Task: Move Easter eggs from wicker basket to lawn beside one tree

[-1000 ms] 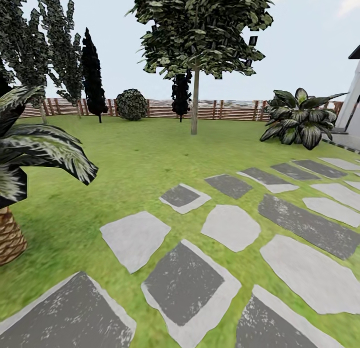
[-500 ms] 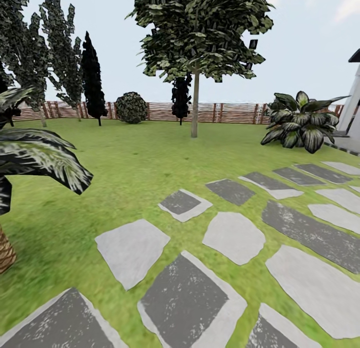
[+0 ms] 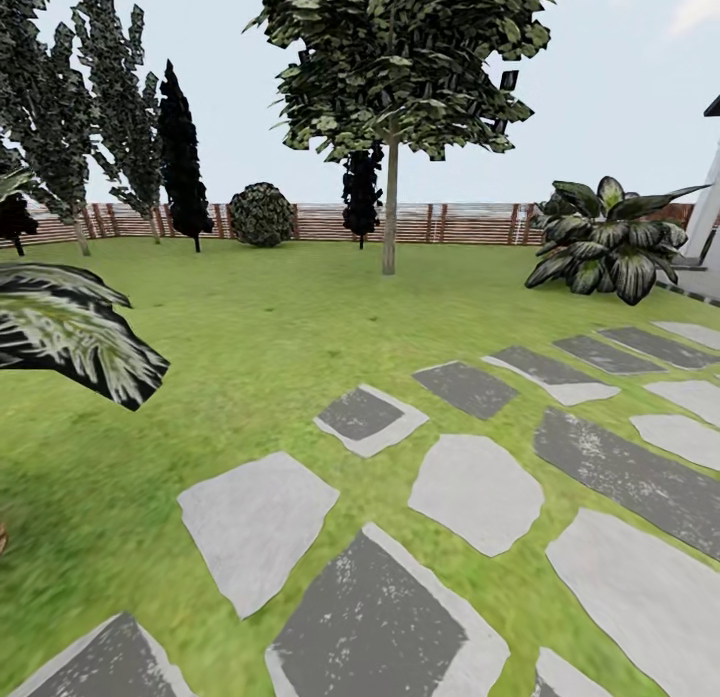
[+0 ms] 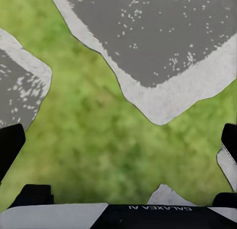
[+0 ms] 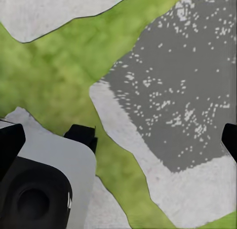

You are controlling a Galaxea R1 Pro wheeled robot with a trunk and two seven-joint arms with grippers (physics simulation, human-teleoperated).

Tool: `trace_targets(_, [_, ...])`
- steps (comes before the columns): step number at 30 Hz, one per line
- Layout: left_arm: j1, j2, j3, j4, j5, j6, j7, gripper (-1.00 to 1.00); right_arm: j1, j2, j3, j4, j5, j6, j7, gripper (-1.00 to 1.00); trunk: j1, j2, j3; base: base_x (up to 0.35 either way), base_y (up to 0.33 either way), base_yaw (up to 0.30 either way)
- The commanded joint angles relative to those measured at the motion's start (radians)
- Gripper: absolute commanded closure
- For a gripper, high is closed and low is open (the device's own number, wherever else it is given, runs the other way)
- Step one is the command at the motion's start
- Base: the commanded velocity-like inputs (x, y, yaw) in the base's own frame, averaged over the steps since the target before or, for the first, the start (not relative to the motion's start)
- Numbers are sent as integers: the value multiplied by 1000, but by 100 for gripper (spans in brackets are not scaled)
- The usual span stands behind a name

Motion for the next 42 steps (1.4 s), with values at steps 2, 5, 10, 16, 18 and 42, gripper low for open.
trace_targets(2, [0,0,-2,-1,10,-2,-1,-100,-1,-1,4,1,8,-5,-1,-100,1,0,-1,335,0,0])
trace_targets(5, [0,0,-2,-1,10,-2,-1,-100,-1,-1,4,1,9,-5,-1,-100,1,0,-1,335,0,0])
trace_targets(10, [0,0,-2,-1,10,-2,0,-100,-1,-1,4,1,8,-5,-1,-100,1,0,-1,335,0,0])
trace_targets(16, [0,0,-2,-1,10,-2,-1,-100,-1,-1,6,1,10,-5,-1,-100,1,0,-1,335,0,0])
trace_targets(18, [0,0,-2,-1,10,-2,-1,-100,-1,-1,6,1,10,-5,-1,-100,1,0,-1,335,0,0])
trace_targets(42, [0,0,-2,-1,10,-2,-1,-100,-1,-1,6,1,10,-5,-1,-100,1,0,-1,335,0,0])
